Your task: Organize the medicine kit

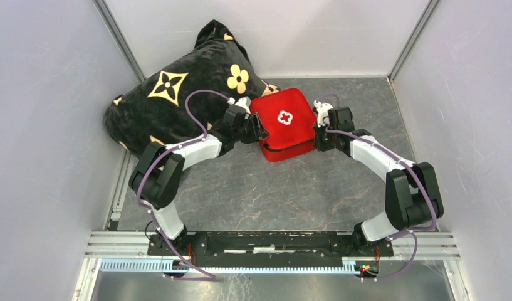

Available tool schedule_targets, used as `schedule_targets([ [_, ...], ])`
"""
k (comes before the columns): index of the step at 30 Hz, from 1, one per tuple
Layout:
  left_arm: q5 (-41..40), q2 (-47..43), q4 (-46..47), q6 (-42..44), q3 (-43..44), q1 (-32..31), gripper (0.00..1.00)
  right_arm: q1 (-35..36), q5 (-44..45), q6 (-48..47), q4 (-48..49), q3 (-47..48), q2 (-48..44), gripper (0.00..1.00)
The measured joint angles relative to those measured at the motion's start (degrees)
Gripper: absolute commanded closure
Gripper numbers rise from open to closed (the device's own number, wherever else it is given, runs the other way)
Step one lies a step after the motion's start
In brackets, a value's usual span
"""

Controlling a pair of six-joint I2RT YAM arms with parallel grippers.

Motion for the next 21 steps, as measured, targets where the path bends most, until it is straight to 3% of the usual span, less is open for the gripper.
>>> schedule_targets([
  [13,-1.49,0.66,3.15,-1.70,-0.76,-1.79,0.54,9.90,-3.37,-1.44,-5.01,3.26,1.64,1.00],
  [21,-1.57,0.66,5.11,-2.10,-1.57,-3.50,0.54,16.92,-8.72,5.88,-1.73,3.26,2.69,1.00],
])
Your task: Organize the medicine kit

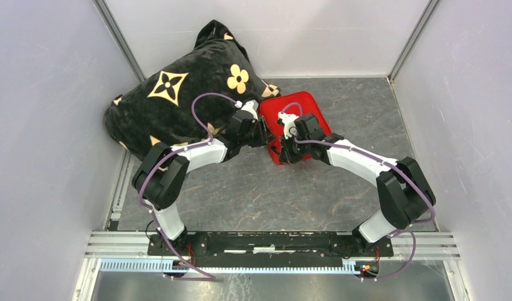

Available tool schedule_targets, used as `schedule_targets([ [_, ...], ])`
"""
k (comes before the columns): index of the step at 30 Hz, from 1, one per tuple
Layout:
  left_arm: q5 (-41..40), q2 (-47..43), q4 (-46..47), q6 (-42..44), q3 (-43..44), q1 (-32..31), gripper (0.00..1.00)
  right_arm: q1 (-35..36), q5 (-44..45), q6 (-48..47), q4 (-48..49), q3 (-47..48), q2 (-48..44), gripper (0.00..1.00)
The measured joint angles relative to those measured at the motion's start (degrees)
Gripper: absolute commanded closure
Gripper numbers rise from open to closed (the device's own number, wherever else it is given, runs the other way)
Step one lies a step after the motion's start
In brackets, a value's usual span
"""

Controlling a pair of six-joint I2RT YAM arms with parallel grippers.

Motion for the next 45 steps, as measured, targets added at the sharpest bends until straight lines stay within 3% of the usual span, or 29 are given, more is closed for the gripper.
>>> schedule_targets([
  [6,-0.17,0.00,0.61,-0.02,-0.22,-1.09,0.52,3.06,0.42,9.14,5.51,-0.04,1.42,1.00],
  [13,-0.15,-2.45,0.92,-0.02,-2.67,-1.92,0.29,4.70,5.01,11.72,6.51,-0.72,0.87,1.00],
  [17,-1.49,-7.04,-2.25,0.04,-3.45,-1.88,0.19,4.11,9.49,10.05,5.77,-5.25,-4.11,1.00],
  [21,-4.94,-12.37,-4.96,0.48,-3.34,-0.87,0.15,-0.37,12.17,9.33,5.11,-11.91,-10.91,1.00],
  [24,-7.45,-14.49,-7.13,1.49,-2.40,-0.07,0.13,-7.96,14.03,9.03,4.79,-16.04,-15.87,1.00],
  [29,-7.45,-13.55,-9.77,2.84,-0.17,0.87,0.04,-19.28,16.76,7.08,4.50,-15.15,-15.19,1.00],
  [33,-4.09,-7.04,-11.26,5.18,7.43,2.08,0.00,-21.22,17.42,5.16,3.23,-10.60,-10.58,1.00],
  [38,5.53,8.83,-11.54,9.03,25.62,5.46,0.00,-22.49,16.59,3.69,3.10,-9.11,-8.94,1.00],
  [45,13.07,28.98,-15.72,12.92,51.39,8.55,0.03,-23.32,14.43,2.84,3.19,-9.11,-8.83,1.00],
])
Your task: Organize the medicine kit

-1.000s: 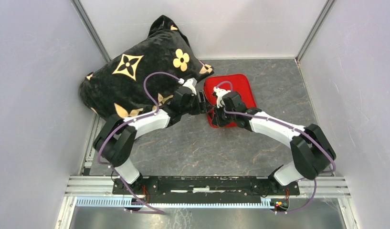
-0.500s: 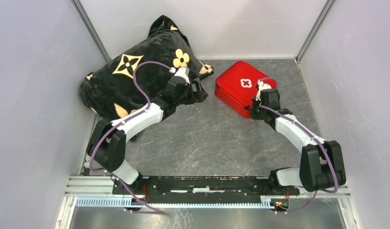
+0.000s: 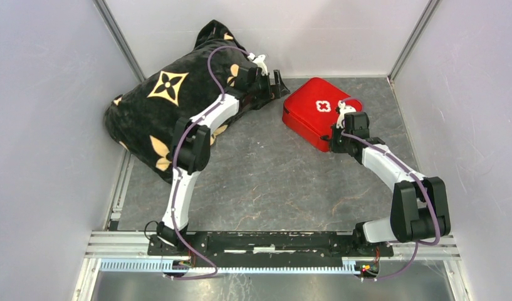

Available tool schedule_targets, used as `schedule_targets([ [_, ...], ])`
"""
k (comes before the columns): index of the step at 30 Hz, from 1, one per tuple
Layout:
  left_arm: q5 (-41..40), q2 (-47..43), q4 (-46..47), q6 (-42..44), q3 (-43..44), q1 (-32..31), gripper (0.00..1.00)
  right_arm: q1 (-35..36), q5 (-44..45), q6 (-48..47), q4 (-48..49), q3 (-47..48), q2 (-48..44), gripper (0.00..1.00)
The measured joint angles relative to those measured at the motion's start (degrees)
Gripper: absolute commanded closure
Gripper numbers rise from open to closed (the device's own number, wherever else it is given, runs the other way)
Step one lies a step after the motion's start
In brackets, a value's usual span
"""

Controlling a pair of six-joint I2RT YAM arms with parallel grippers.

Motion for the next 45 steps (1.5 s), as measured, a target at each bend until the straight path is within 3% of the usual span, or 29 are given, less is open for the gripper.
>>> schedule_targets([
  [4,3.96,6.97,-0.26,-0.02,6.75,0.79,0.08,-0.20,-0.81,-0.48,0.02,0.00,0.00,1.00],
  [10,8.90,12.55,-0.20,-0.17,8.61,-0.13,0.18,-0.26,-2.03,-1.18,0.07,0.00,0.04,1.00],
  [18,10.27,12.68,1.49,-0.02,8.24,-1.84,0.62,-0.48,-3.19,-2.23,0.04,-0.20,0.02,1.00],
  [24,6.29,5.11,5.68,-0.20,-3.13,-1.29,0.80,-0.57,-4.02,-4.70,-0.22,-0.35,-0.15,1.00],
  [29,-0.11,-9.86,5.86,-2.36,-23.47,-0.83,0.83,-0.09,-4.94,-5.75,-0.42,-0.79,-0.76,1.00],
  [35,-5.95,-23.52,3.85,-2.80,-39.34,-0.72,0.83,3.02,-8.52,-7.74,-3.08,0.46,-0.20,1.00],
  [45,-10.34,-26.53,4.66,-2.73,-42.91,0.50,0.83,6.51,-23.78,-9.29,-7.89,4.20,3.85,1.00],
])
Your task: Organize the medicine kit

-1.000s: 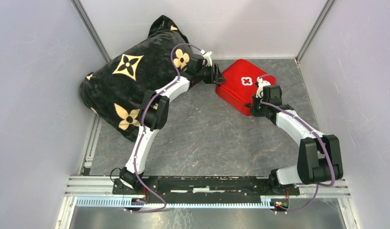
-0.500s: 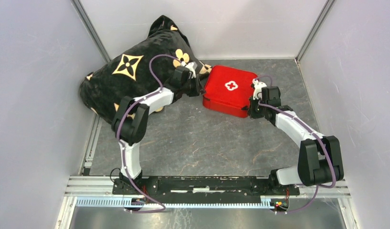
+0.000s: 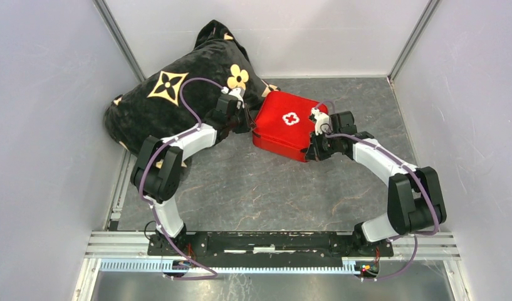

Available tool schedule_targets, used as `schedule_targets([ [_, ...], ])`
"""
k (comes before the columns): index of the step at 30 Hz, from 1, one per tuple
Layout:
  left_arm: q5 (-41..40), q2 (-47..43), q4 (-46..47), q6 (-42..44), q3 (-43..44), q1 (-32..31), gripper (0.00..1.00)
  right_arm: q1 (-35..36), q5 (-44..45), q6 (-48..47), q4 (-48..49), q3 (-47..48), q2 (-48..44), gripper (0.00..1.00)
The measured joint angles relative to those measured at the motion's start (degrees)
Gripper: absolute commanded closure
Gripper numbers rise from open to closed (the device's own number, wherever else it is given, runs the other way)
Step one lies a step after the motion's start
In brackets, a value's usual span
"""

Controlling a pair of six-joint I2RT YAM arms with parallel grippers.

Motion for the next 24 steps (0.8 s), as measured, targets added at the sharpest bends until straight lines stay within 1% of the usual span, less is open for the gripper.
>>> schedule_targets([
  [5,-1.53,-0.11,0.17,0.04,0.00,0.11,0.82,0.07,-3.17,1.90,-0.24,0.59,1.38,1.00],
  [7,-1.90,-0.24,0.22,0.04,-0.11,0.11,0.81,0.22,-2.99,2.62,-0.87,1.16,1.73,0.97],
  [8,-1.99,-0.33,0.24,0.04,-0.15,0.09,0.80,0.31,-2.71,2.86,-0.96,1.25,1.75,0.93],
  [9,-2.12,-0.46,0.28,0.04,-0.28,0.07,0.75,0.50,-2.14,3.26,-1.03,1.25,1.66,0.88],
  [10,-2.25,-0.55,0.24,0.04,-0.35,0.04,0.65,0.72,-1.55,3.78,-1.05,1.25,1.46,0.83],
  [14,-2.47,-1.22,-0.68,0.00,-0.42,-0.50,0.53,1.99,1.62,5.01,-0.98,1.22,0.24,0.77],
  [17,-2.95,-3.45,-2.91,-0.07,-0.87,-1.64,0.35,2.69,7.43,5.20,-0.70,0.70,-2.49,0.71],
  [18,-3.61,-4.61,-3.93,-0.04,-1.03,-2.01,0.31,2.73,9.11,5.31,-0.66,0.52,-3.74,0.69],
  [20,-4.85,-7.15,-5.40,0.02,-1.03,-2.54,0.26,2.67,12.63,5.35,-0.26,0.24,-6.43,0.63],
  [21,-6.03,-9.03,-6.16,0.00,-1.03,-2.91,0.24,2.60,14.60,5.42,0.09,0.15,-8.17,0.56],
  [23,-7.74,-11.85,-7.23,0.02,-1.01,-3.08,0.20,2.54,18.84,5.49,0.70,0.15,-11.91,0.48],
  [24,-8.83,-13.49,-7.85,0.04,-1.01,-3.06,0.17,2.47,19.41,5.64,0.85,0.15,-12.68,0.45],
])
